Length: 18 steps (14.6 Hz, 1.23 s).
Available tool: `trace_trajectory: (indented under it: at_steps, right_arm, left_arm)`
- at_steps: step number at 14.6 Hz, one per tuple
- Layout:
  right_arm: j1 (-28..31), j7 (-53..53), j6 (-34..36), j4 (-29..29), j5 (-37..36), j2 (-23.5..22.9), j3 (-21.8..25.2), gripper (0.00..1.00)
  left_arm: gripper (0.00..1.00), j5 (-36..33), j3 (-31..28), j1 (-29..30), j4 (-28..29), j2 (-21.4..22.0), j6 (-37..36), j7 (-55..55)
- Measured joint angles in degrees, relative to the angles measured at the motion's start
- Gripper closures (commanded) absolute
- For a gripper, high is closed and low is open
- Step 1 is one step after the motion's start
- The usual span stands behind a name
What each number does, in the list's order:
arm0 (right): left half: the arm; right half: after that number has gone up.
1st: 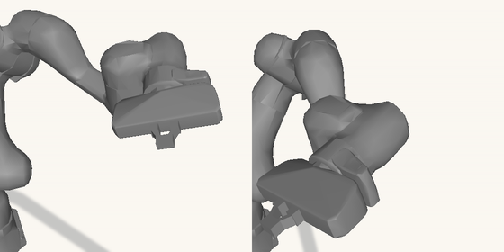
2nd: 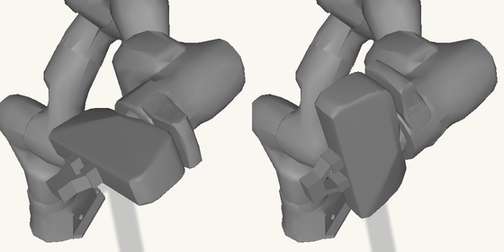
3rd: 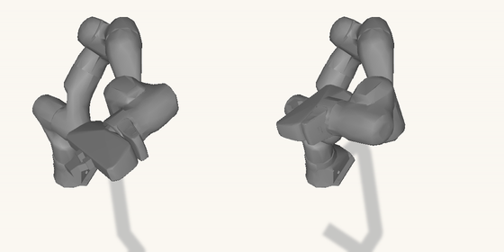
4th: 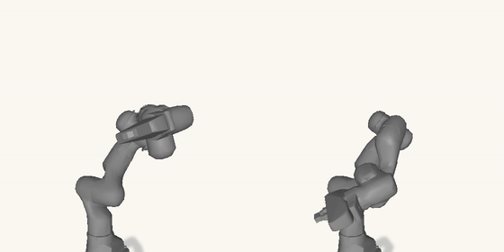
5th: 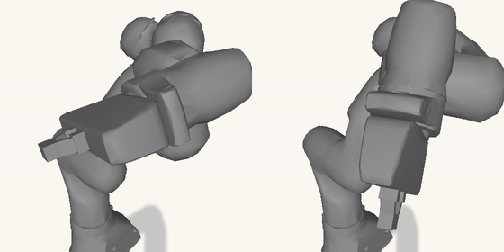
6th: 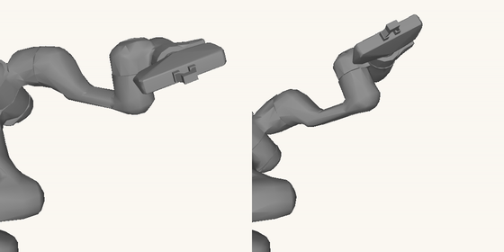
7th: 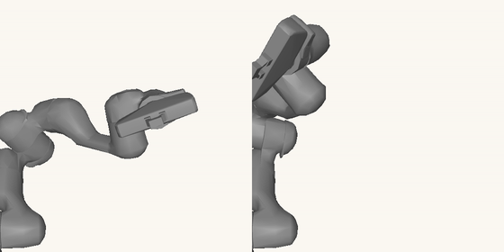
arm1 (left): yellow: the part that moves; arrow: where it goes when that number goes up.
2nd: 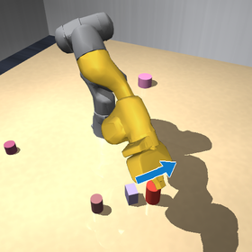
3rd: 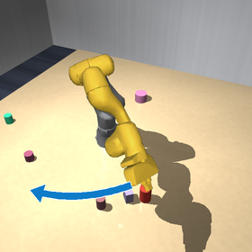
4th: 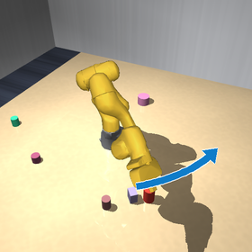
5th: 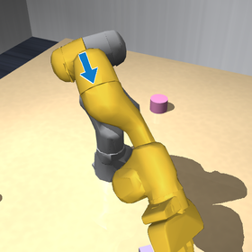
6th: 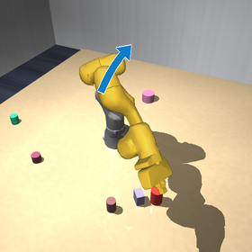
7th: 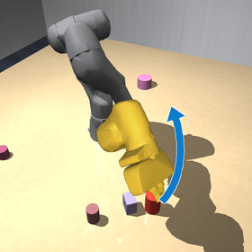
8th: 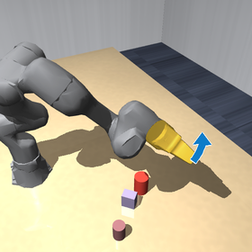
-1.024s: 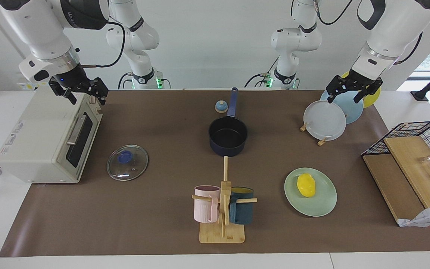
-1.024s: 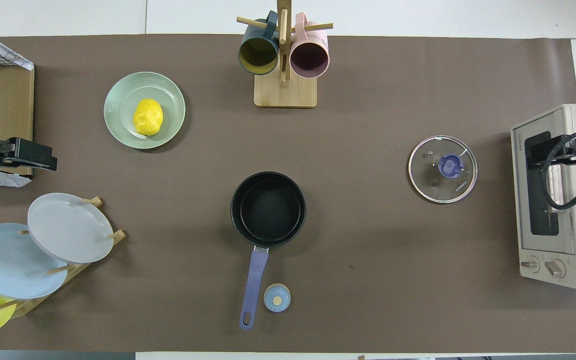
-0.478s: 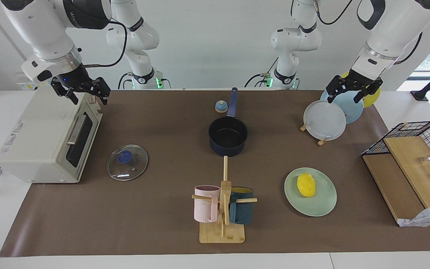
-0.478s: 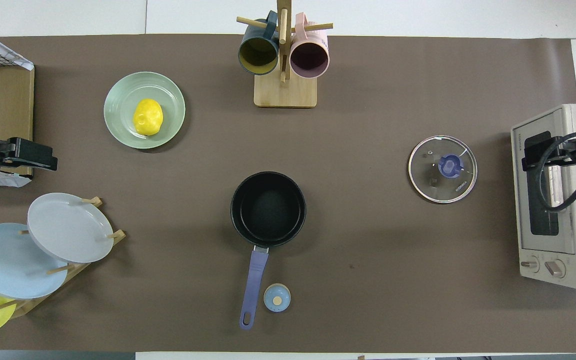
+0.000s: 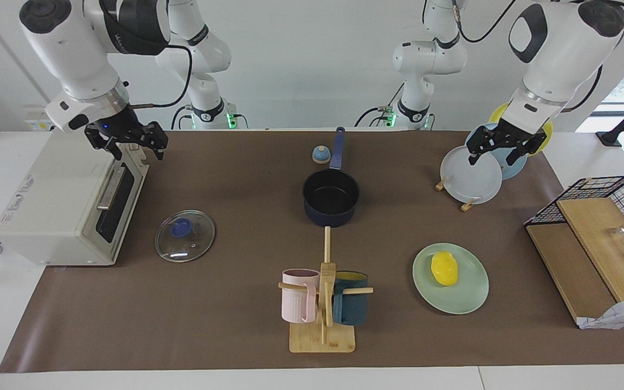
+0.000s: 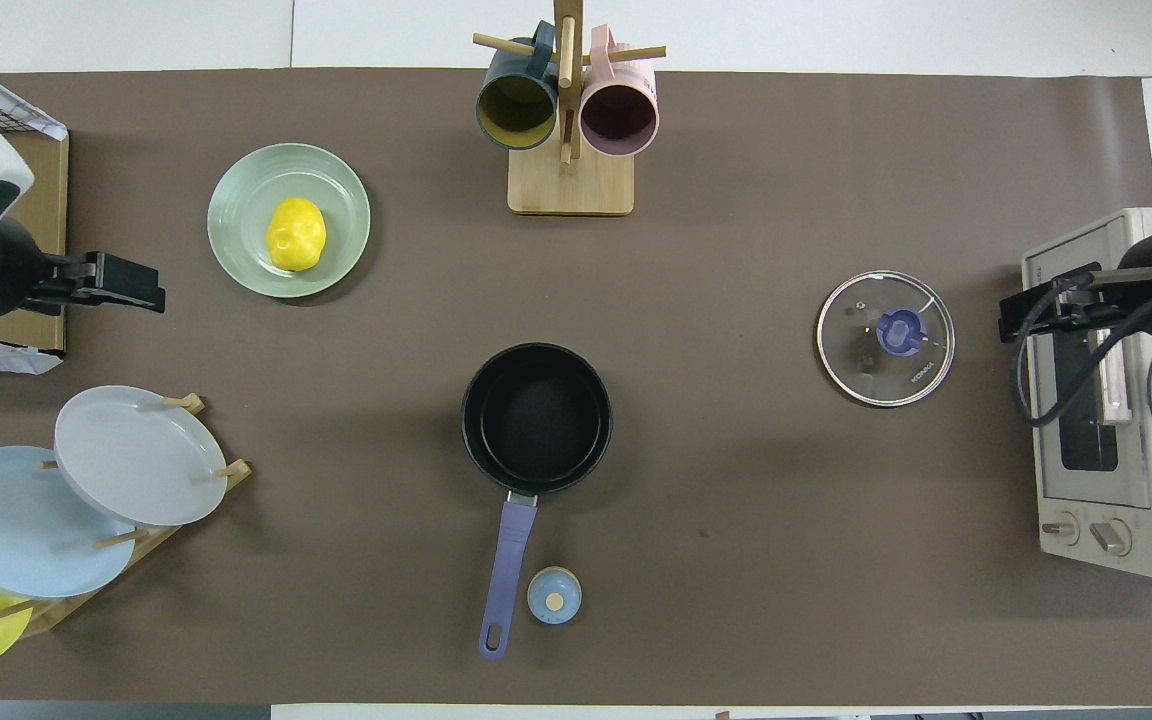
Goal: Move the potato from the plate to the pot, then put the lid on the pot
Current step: 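Reach the left gripper to the yellow potato while the right gripper reaches the lid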
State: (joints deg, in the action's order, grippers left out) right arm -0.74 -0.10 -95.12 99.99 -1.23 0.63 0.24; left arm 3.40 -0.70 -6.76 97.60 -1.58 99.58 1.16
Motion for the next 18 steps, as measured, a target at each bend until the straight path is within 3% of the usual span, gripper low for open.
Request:
trace_trajectory:
  at_steps: [6,10,14,18]
  right_arm:
    - [-3.05,-0.30,-15.00,2.86,-0.02,-12.06,-0.14,0.00]
    - [-3.24,-6.12,-21.99,2.76,-0.03,-17.95,0.01,0.00]
    - [-3.45,-8.24,-23.12,3.17,-0.03,-20.16,-0.05,0.00]
    - [-3.14,-15.19,-23.30,4.89,-0.03,-20.04,0.16,0.00]
  left_arm:
    - [0.00,0.67,0.21,-2.76,-1.87,-13.15,10.48,0.64]
    - [0.00,0.24,-0.17,-2.65,-5.31,-18.87,14.89,0.64]
    - [0.00,-2.15,-0.04,-2.74,-5.66,-23.67,21.86,-1.09]
    - [0.00,-2.15,0.18,-3.26,-5.63,-25.77,25.41,-4.50]
